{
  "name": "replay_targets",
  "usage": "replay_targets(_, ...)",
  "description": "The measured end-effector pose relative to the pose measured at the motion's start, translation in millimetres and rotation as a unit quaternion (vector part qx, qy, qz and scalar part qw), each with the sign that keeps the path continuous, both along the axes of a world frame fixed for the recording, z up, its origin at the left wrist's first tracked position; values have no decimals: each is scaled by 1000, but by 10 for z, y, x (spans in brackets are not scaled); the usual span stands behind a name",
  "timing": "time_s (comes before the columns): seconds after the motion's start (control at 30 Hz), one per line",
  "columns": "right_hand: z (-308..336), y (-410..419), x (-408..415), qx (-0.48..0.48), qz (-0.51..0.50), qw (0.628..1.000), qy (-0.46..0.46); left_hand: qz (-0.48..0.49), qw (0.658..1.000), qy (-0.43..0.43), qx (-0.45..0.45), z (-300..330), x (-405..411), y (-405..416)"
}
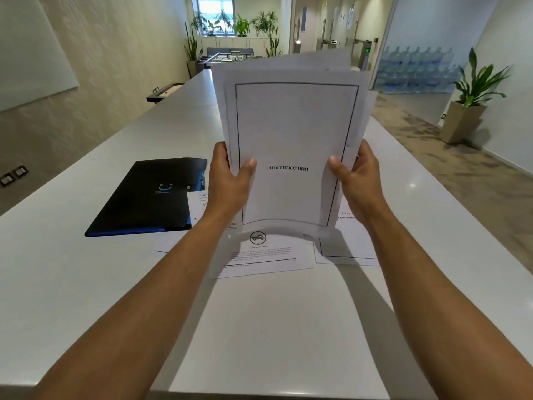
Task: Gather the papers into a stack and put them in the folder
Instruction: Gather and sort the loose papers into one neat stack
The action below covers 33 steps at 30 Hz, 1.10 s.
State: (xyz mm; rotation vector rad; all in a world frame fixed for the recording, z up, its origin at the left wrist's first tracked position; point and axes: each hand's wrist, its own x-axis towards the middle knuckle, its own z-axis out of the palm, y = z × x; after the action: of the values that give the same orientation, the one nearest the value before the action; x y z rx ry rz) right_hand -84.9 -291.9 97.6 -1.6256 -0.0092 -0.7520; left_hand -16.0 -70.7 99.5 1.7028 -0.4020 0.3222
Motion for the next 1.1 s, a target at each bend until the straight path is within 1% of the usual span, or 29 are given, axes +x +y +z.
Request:
replay_targets(0.1, 0, -10, -26, -26, -22, 999, 29, -9, 1000, -10, 2, -9, 2, 1)
replay_targets(0.17, -95, -16, -42, -23, -22, 998, 56, -28, 999, -16, -6, -63, -20, 12)
replay_targets(0.23, -220, 11, -72, -4, -14, 998, 67, -40, 999, 5, -12, -156, -36, 5)
replay_targets(0.3, -316, 55, -84, -11, -11, 997, 78, -39, 999, 21, -10, -244, -47, -28)
replay_targets(0.4, -368, 96, -52, -40, -16, 996, 76, -35, 999, 33, -16, -295, -46, -77)
replay_targets(0.47, -349, 87, -31, -35, -48, 996, 66, -24, 999, 32, -20, -296, -27, -65)
replay_targets(0.5, -332, 64, -33, -26, -68, 995, 61, 2, 999, 30, -17, -305, -16, -45)
replay_targets(0.53, -320, 30, -39, -13, -85, 995, 56, 46, 998, 33, 0, -332, 10, -10)
replay_targets(0.57, -318, -9, -44, 4, -100, 994, 51, 104, 993, 46, 37, -374, 47, 42)
replay_targets(0.6, -325, -49, -48, 22, -112, 992, 48, 165, 979, 74, 95, -432, 88, 109)
replay_targets(0.63, -335, -83, -51, 40, -120, 991, 49, 216, 956, 119, 162, -497, 119, 183)
replay_targets(0.67, -352, -117, -50, 56, -128, 989, 53, 245, 929, 170, 221, -569, 132, 259)
replay_targets(0.7, -375, -149, -43, 69, -134, 987, 58, 253, 906, 216, 261, -639, 134, 326)
replay_targets(0.73, -402, -180, -31, 83, -138, 985, 66, 251, 891, 252, 283, -707, 135, 376)
replay_targets(0.8, -471, -231, -8, 119, -139, 979, 91, 241, 876, 294, 297, -824, 139, 432)
replay_targets(0.9, -656, -312, 20, 151, -153, 966, 143, 234, 873, 295, 309, -919, 147, 425)
replay_targets(0.97, -801, -375, 18, 153, -156, 954, 203, 235, 875, 284, 315, -944, 148, 384)
replay_targets(1.03, -930, -398, 8, 142, -147, 937, 285, 238, 872, 282, 321, -959, 152, 354)
replay_targets(1.1, -1062, -413, -2, 124, -141, 920, 345, 242, 874, 284, 311, -968, 173, 345)
